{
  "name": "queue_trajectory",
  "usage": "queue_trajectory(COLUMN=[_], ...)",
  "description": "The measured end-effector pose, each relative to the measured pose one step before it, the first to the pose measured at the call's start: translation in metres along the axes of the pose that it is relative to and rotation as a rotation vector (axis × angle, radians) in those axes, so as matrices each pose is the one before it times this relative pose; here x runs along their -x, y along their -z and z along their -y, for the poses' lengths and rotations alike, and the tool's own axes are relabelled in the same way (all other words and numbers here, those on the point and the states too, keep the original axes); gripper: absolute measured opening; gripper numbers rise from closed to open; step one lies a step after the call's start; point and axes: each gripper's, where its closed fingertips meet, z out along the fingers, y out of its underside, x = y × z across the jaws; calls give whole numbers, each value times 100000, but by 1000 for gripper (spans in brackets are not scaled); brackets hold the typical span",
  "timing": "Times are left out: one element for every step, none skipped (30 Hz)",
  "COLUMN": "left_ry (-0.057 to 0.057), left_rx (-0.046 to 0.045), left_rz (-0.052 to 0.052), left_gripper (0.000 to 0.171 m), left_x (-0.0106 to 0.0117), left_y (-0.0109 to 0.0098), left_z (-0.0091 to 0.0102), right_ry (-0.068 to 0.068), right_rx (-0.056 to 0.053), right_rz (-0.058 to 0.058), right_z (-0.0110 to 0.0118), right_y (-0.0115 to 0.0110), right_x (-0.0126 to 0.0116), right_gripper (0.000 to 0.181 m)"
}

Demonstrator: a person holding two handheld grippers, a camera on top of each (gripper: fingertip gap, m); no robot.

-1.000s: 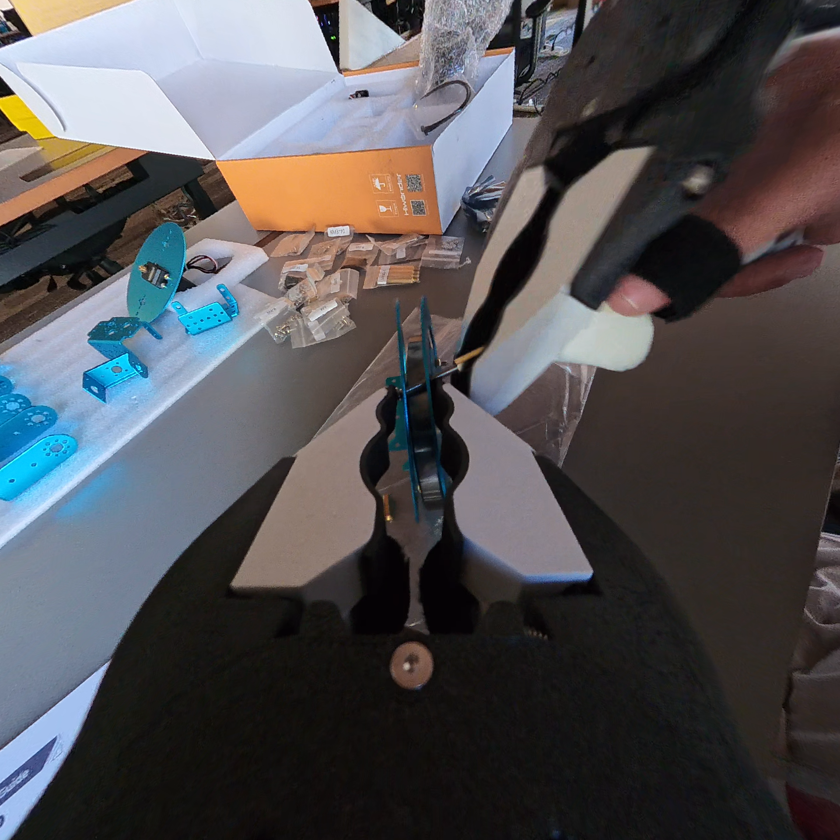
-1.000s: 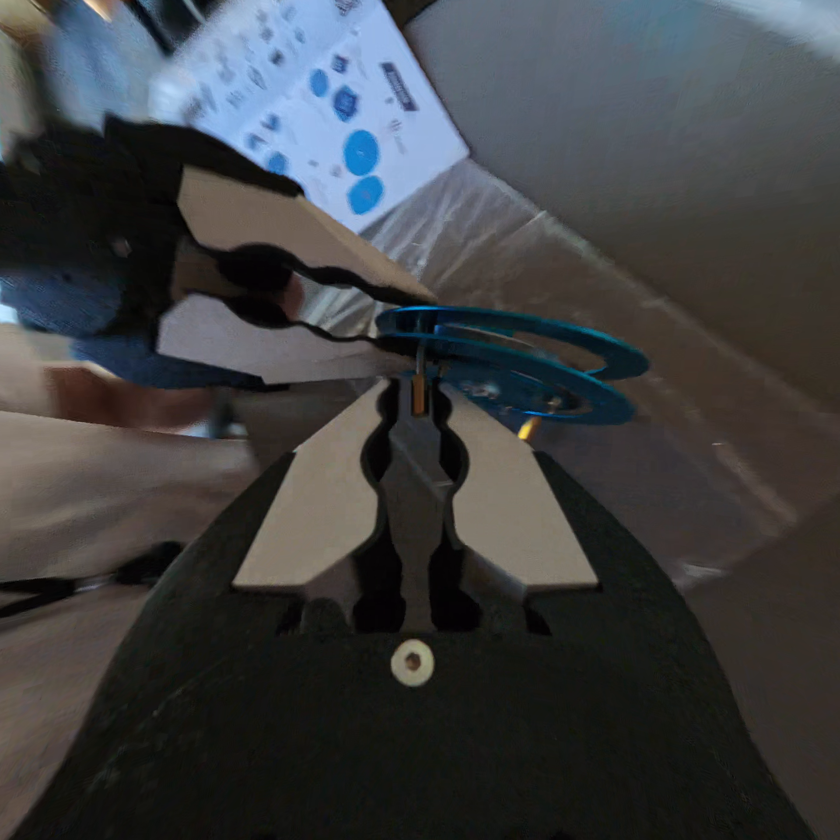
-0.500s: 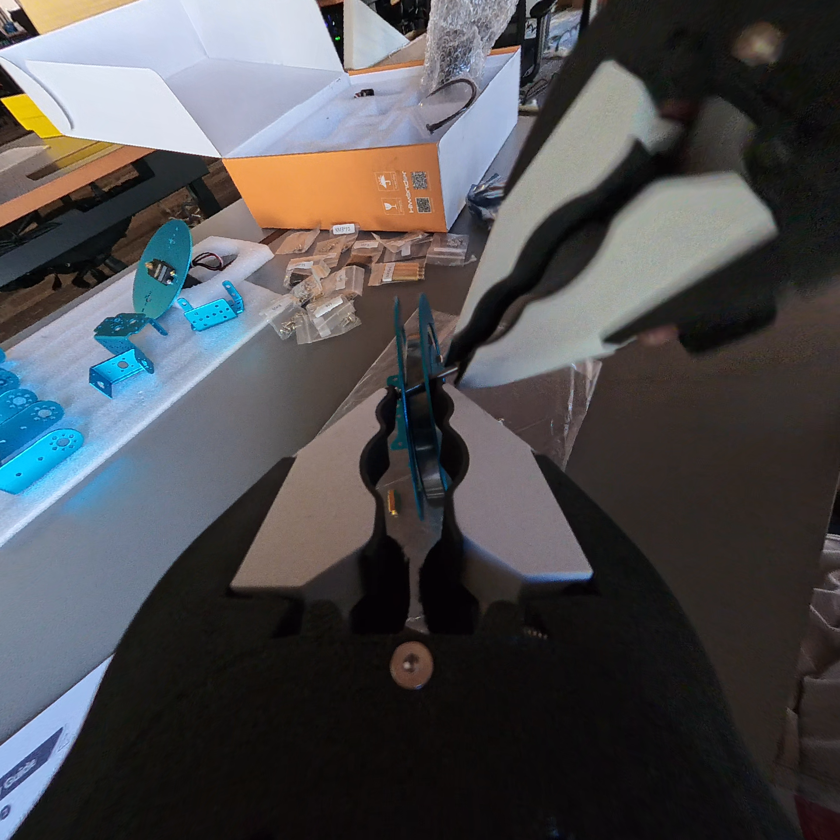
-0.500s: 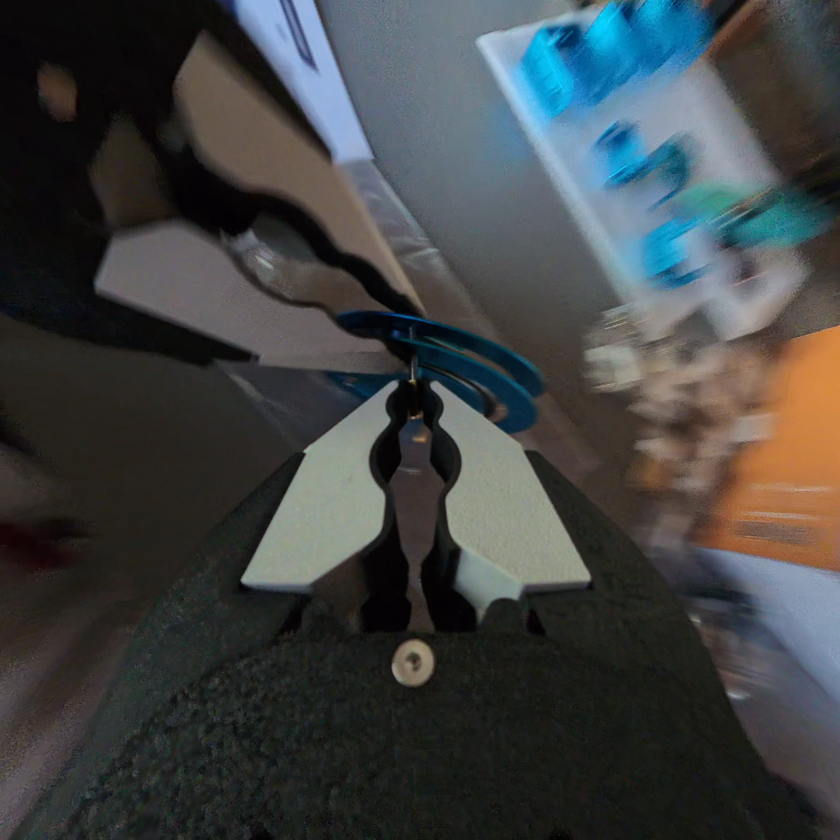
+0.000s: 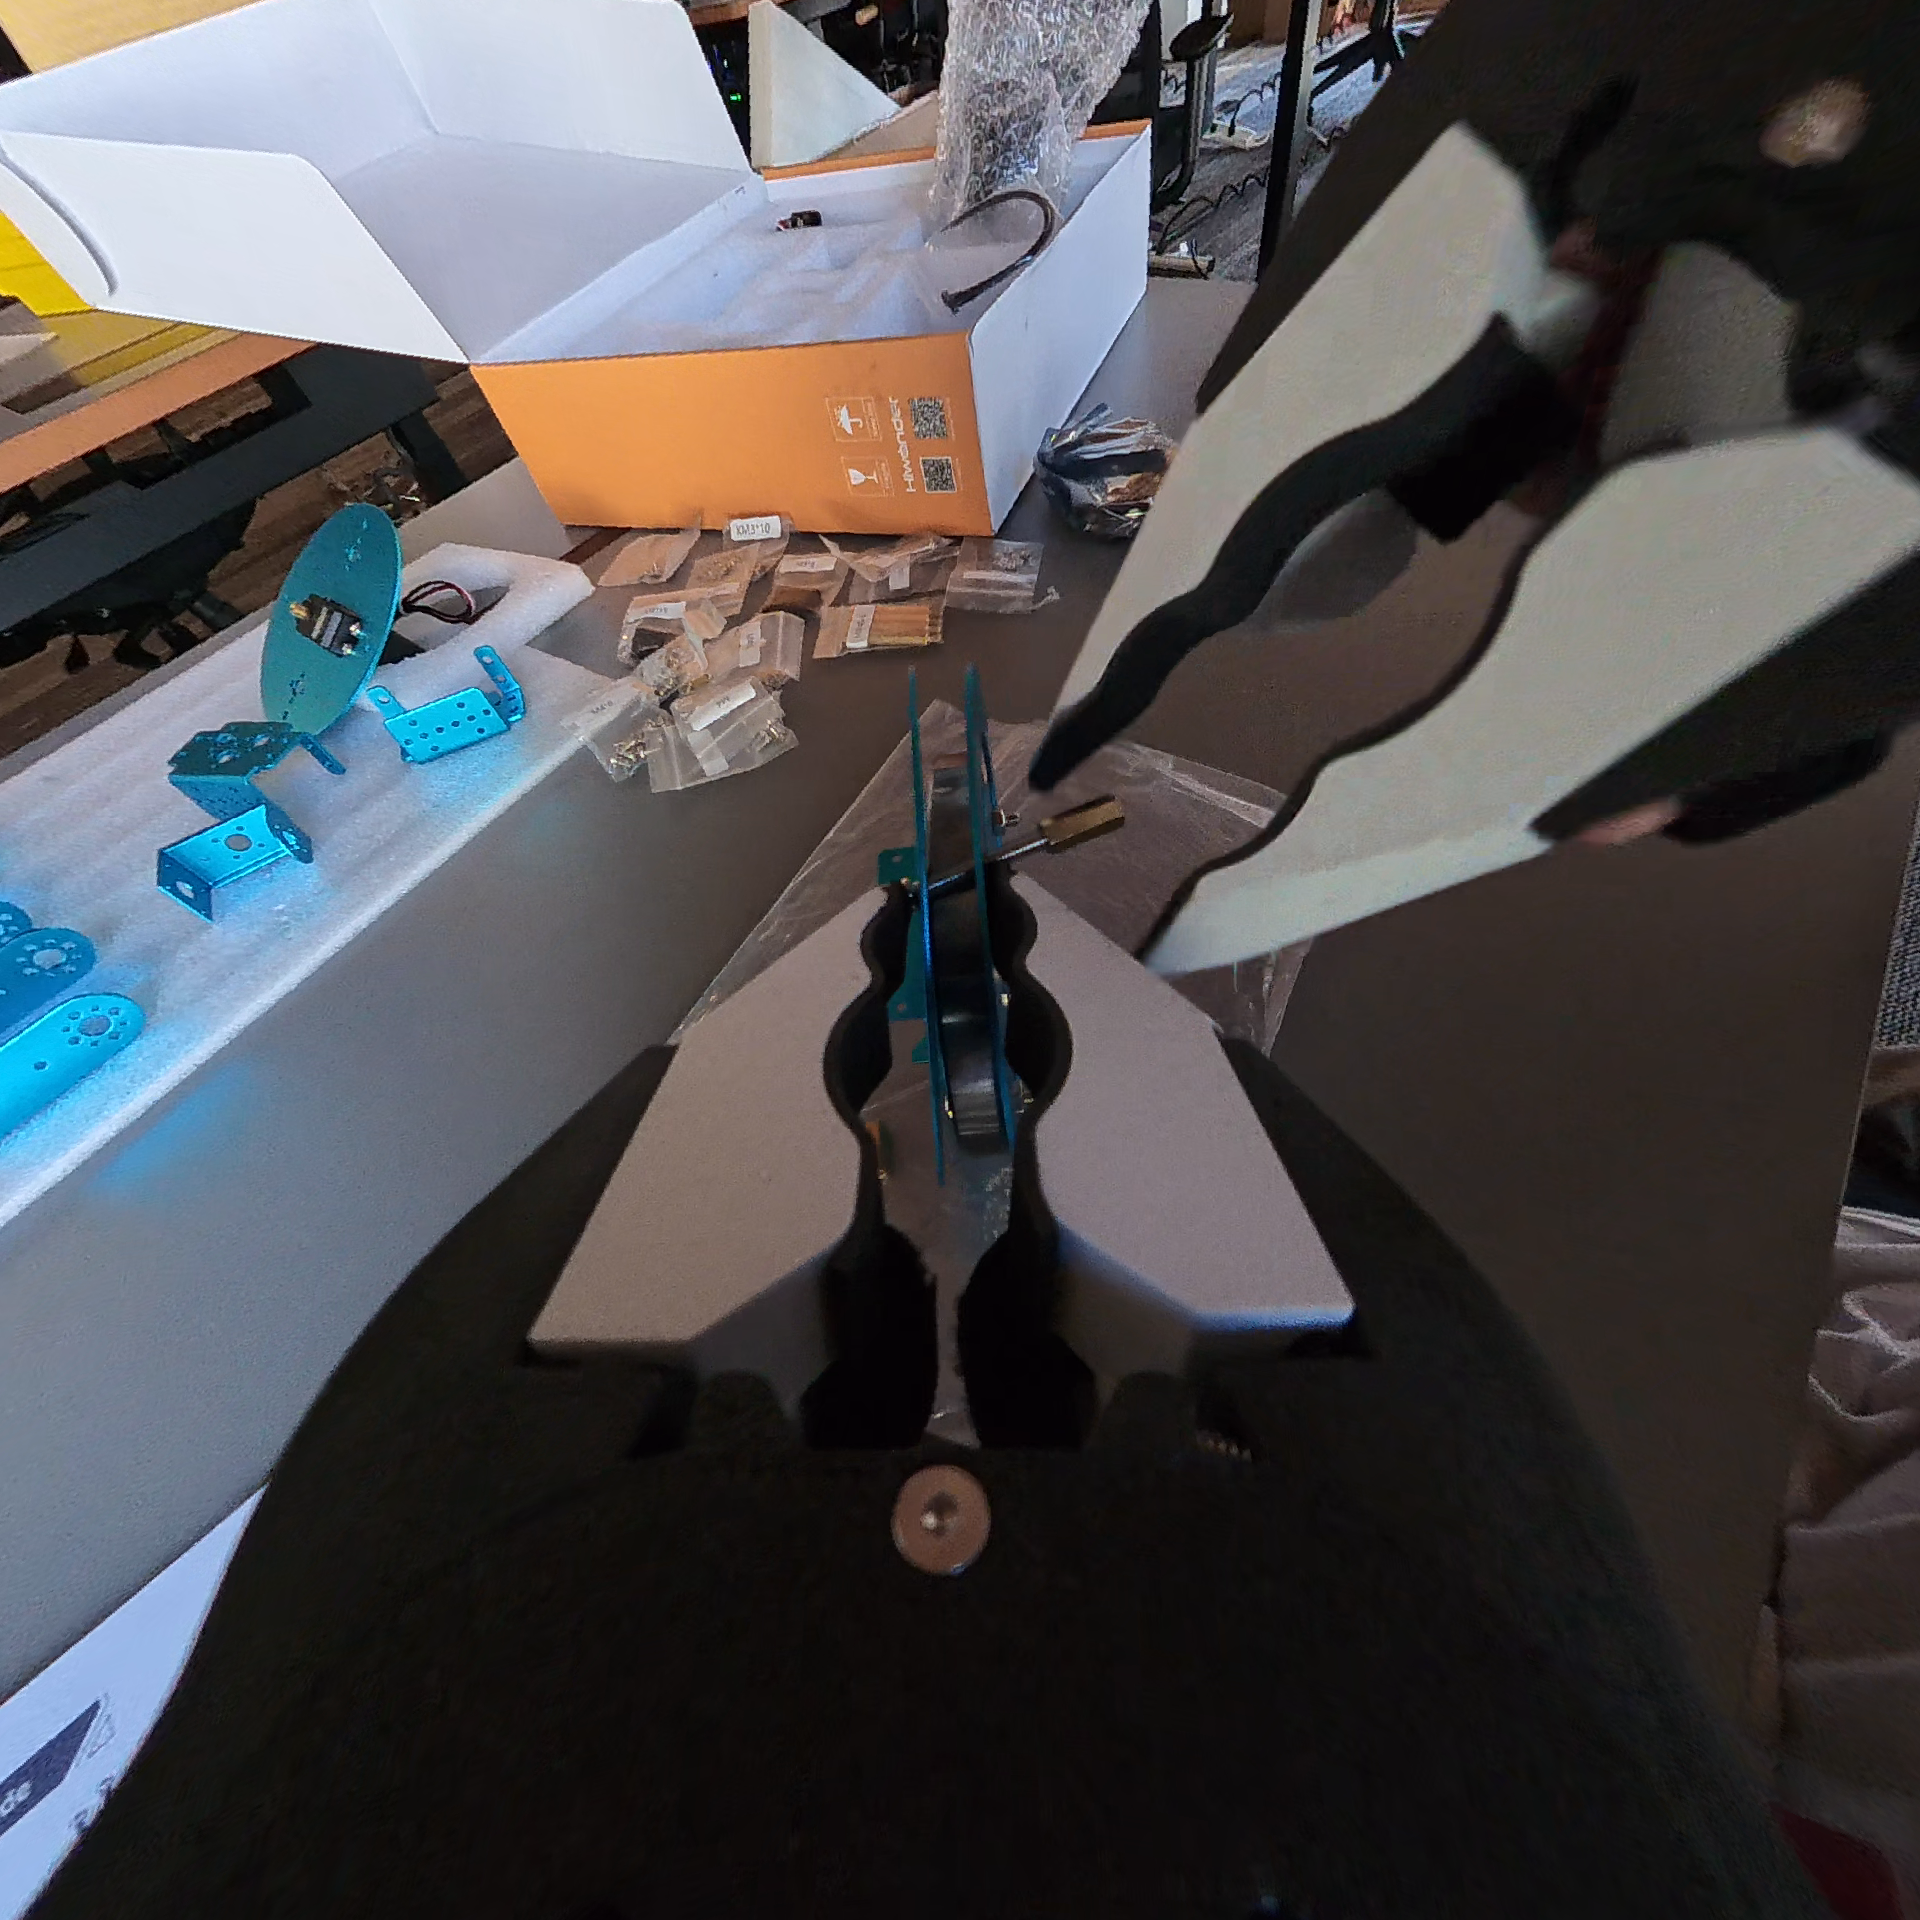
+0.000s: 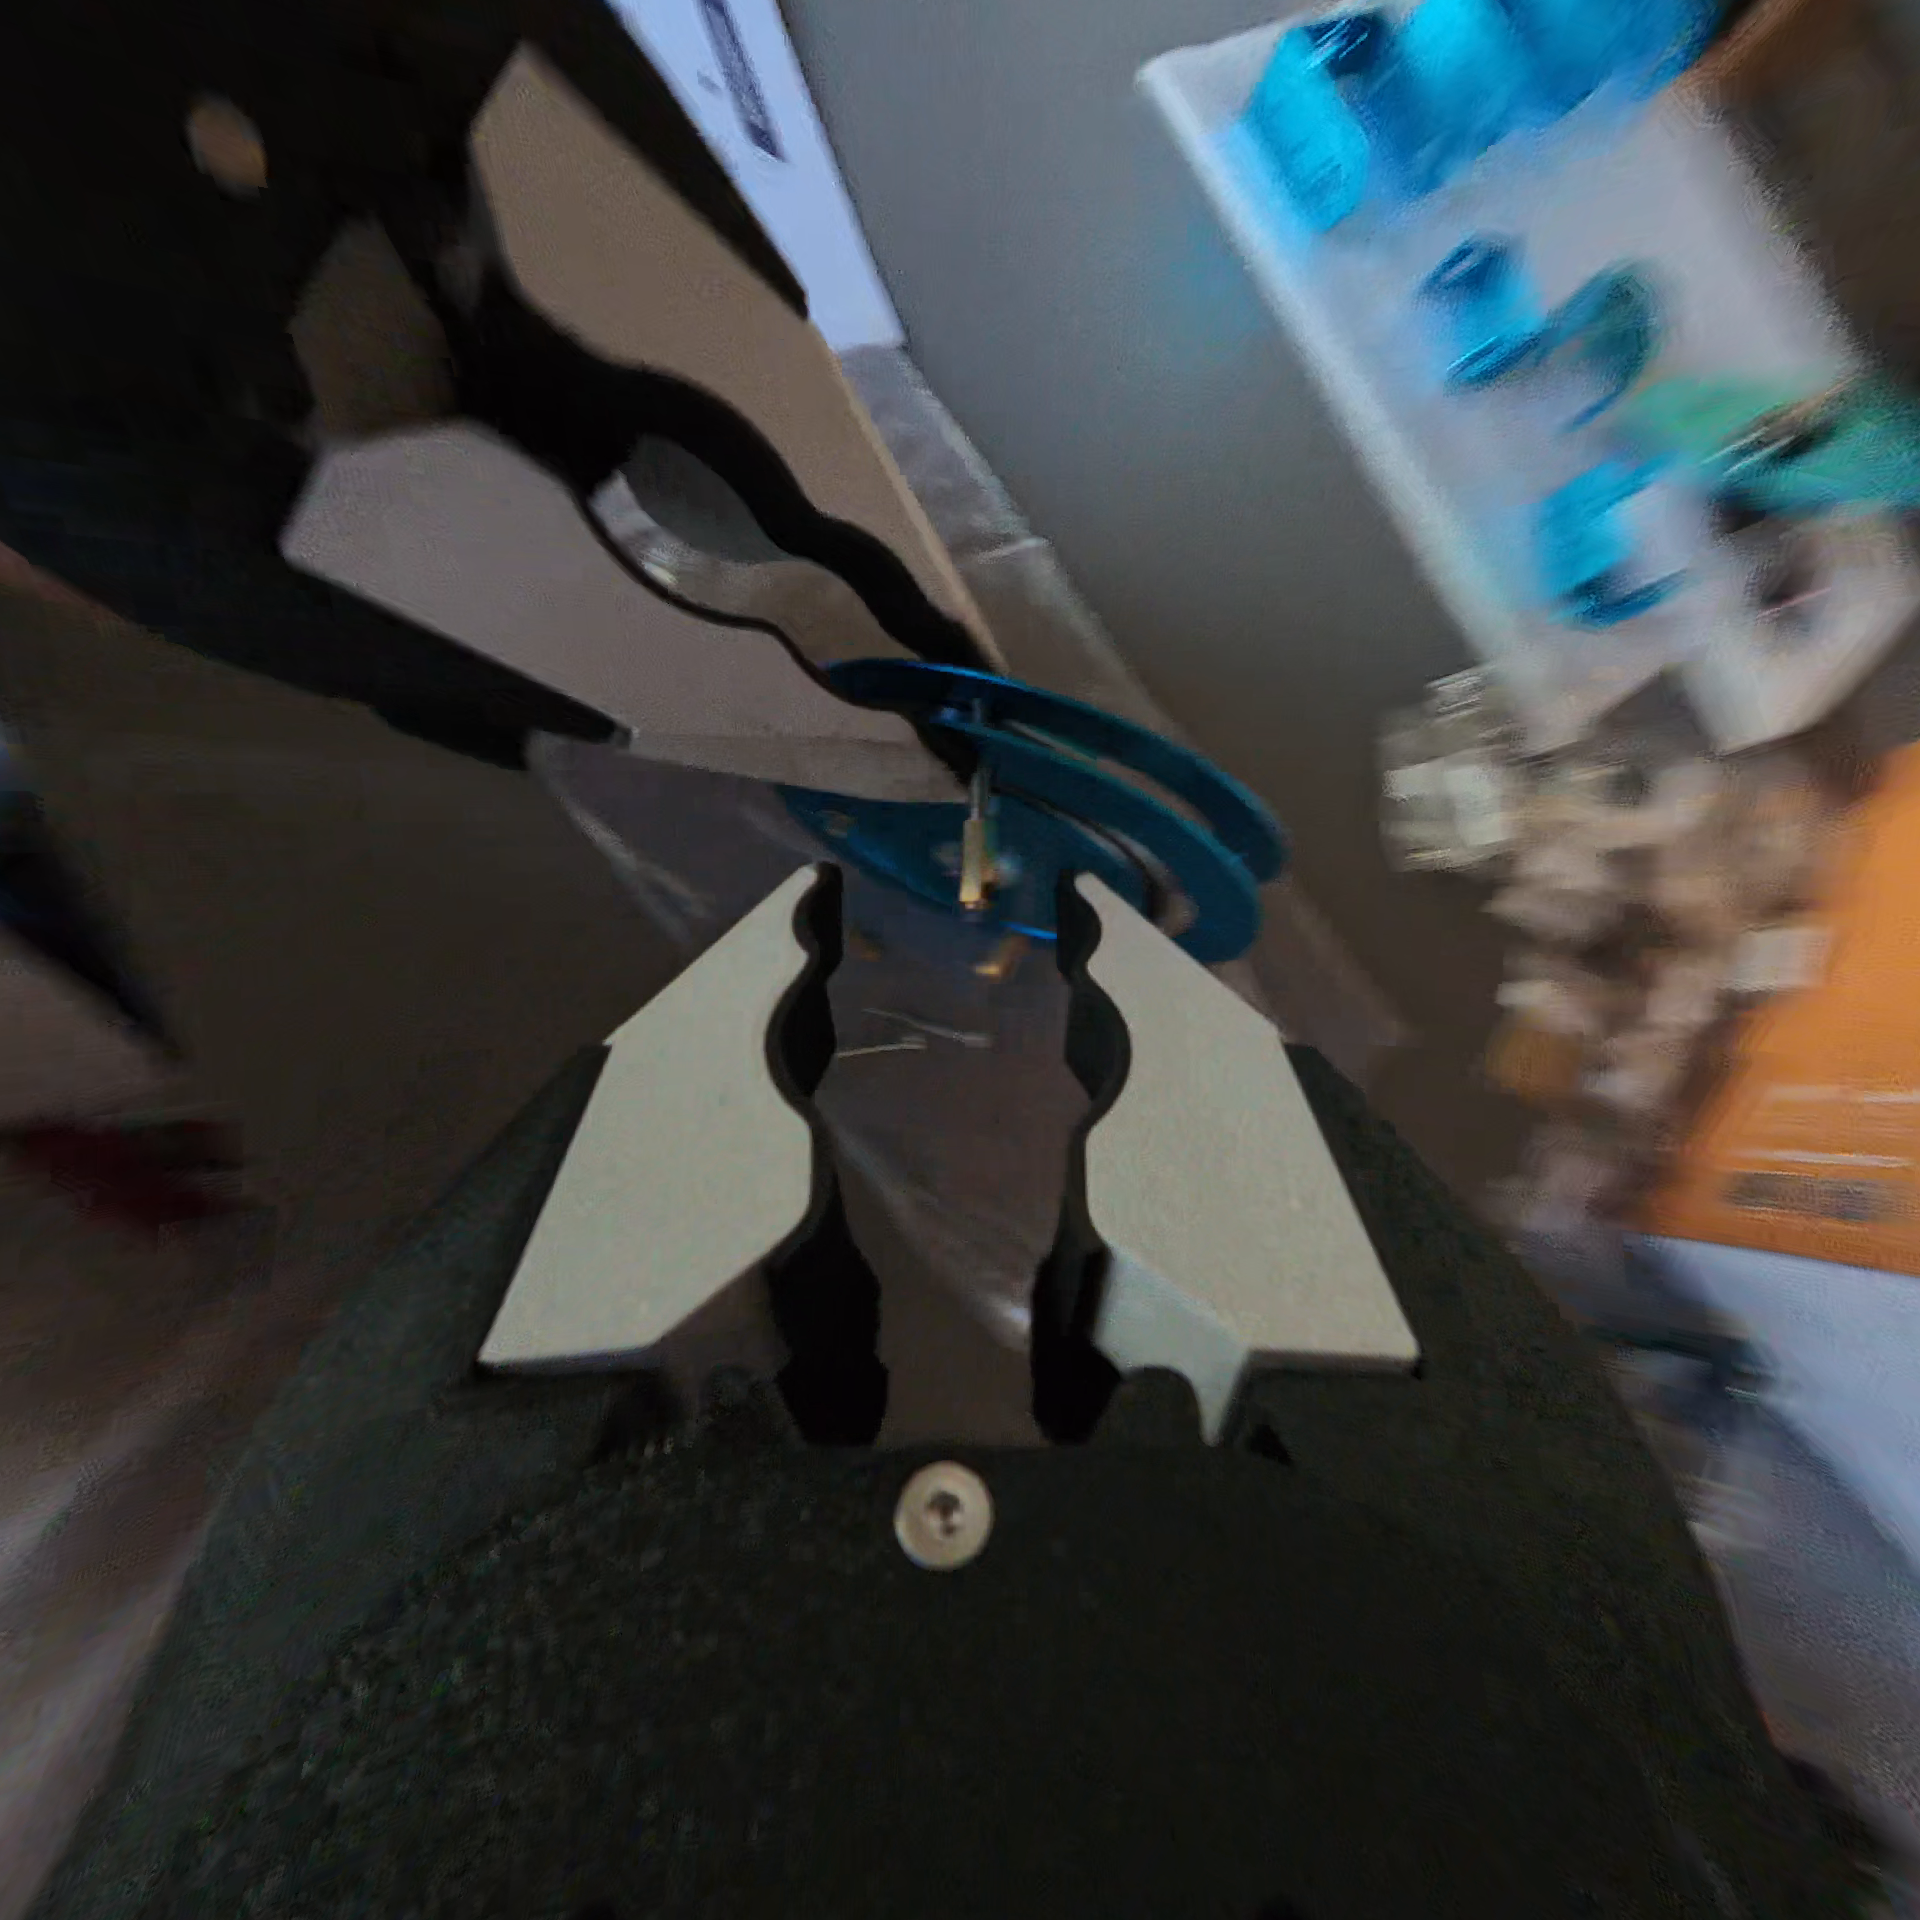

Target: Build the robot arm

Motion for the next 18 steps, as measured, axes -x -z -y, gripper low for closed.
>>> queue_trajectory(left_ry=[249, 515, 379, -64, -214, -205, -132, -189, 10, 383, 202, -91, 87, 180, 238, 539, 1154, 1237], left_rx=[30, 60, 52, -59, -186, -336, -460, -401, -160, 5, -99, -198, -77, -48, -26, 76, 191, -59], left_rz=[-80, -164, -244, -224, 151, 104, -271, -179, 62, 367, 631, 527, 290, 254, 122, -526, -1235, -1160], left_gripper=[14, 15, 14, 15, 14, 14, 14, 14, 14, 14, 14, 14, 14, 14, 14, 14, 14, 14], left_x=[59, 57, 33, 4, 43, 41, -6, -11, 19, 49, 84, 89, 75, 87, 97, 42, -54, -92], left_y=[-44, -28, -10, 14, 21, 24, 22, 29, 35, 24, -2, -12, -38, -52, -46, -30, -21, -30], left_z=[11, 8, -5, -14, -21, -39, -15, -20, -30, -35, -22, -17, -5, 15, 16, 23, 13, 22], right_ry=[12846, 11984, 10162, 7843, 5403, 1977, -2670, -8778, -14465, -19165, -23315, -27043, -26145, -20786, -13729, -6012, 3415, 10157], right_rx=[1172, 1731, 1873, 534, -1353, -1345, -1565, -1813, -2356, -2776, -2834, -2060, -1196, -1098, -1627, -1325, -731, -512], right_rz=[-12843, -11296, -7552, -5970, -4964, -1840, 2331, 6755, 11399, 15603, 19268, 21403, 20853, 17432, 12287, 6048, -597, -5258], right_z=[122, 2, -79, 11, 151, 52, 63, 71, 99, 138, 148, 153, 152, 121, 121, 41, -12, -39], right_y=[-2, -142, -260, -209, -74, -91, 2, 21, -1, -30, -40, -31, 14, 4, -20, -53, -7, 89], right_x=[-702, -565, -124, -76, -178, -76, 71, 201, 359, 430, 530, 541, 528, 407, 262, 106, 2, -88], right_gripper=[36, 30, 25, 16, 4, 4, 4, 4, 4, 4, 4, 4, 4, 4, 4, 4, 4, 4])
